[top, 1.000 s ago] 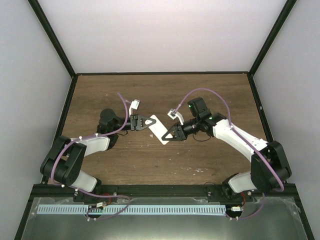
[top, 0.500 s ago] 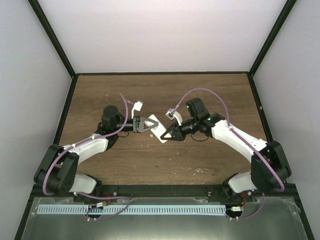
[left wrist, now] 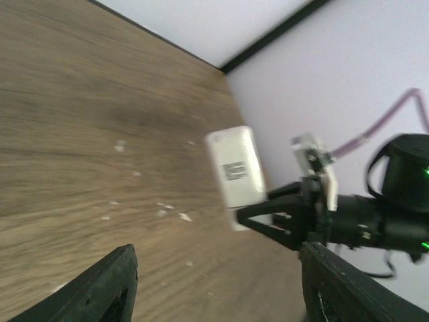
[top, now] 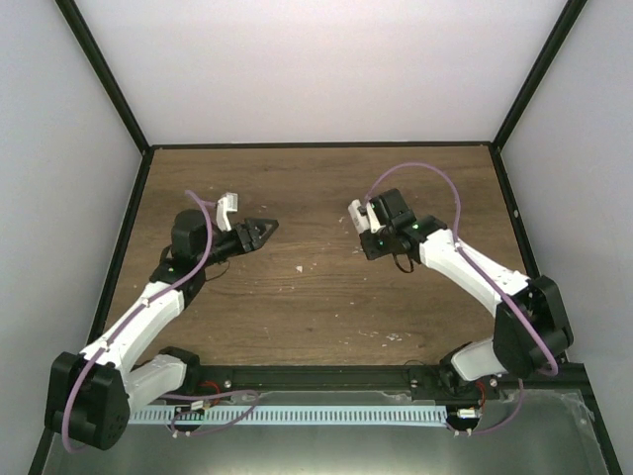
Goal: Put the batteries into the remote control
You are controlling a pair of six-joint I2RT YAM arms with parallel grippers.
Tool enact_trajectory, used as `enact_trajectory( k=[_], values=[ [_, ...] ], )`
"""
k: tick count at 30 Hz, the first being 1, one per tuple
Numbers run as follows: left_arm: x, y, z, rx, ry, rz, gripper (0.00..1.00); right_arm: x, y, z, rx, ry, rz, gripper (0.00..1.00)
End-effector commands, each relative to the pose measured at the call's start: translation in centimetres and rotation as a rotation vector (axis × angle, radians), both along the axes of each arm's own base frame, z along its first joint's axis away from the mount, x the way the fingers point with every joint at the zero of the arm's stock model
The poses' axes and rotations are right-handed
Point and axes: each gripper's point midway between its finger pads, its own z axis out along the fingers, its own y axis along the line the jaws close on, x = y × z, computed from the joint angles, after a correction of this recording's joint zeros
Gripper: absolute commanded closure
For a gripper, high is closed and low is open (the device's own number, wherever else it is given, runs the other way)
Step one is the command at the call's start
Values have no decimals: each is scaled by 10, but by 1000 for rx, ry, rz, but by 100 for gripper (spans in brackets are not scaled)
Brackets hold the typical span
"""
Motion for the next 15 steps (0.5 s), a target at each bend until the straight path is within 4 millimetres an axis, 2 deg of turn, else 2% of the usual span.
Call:
enact_trajectory(
  k=[1,4,8,15],
  values=[
    [18,35,-19,206,79,212,33,37,-45,8,-245,-111,-219,99],
    [21,47,-33,300,153,262,34,46,-46,-5,-331,-106,-228,99],
    [21,56,-37,333,191,307,35,52,-41,-31,-464,-99,-197,99],
    [19,61,-41,340,208,335,36,40,21,-54,-517,-150,-11,99]
  ],
)
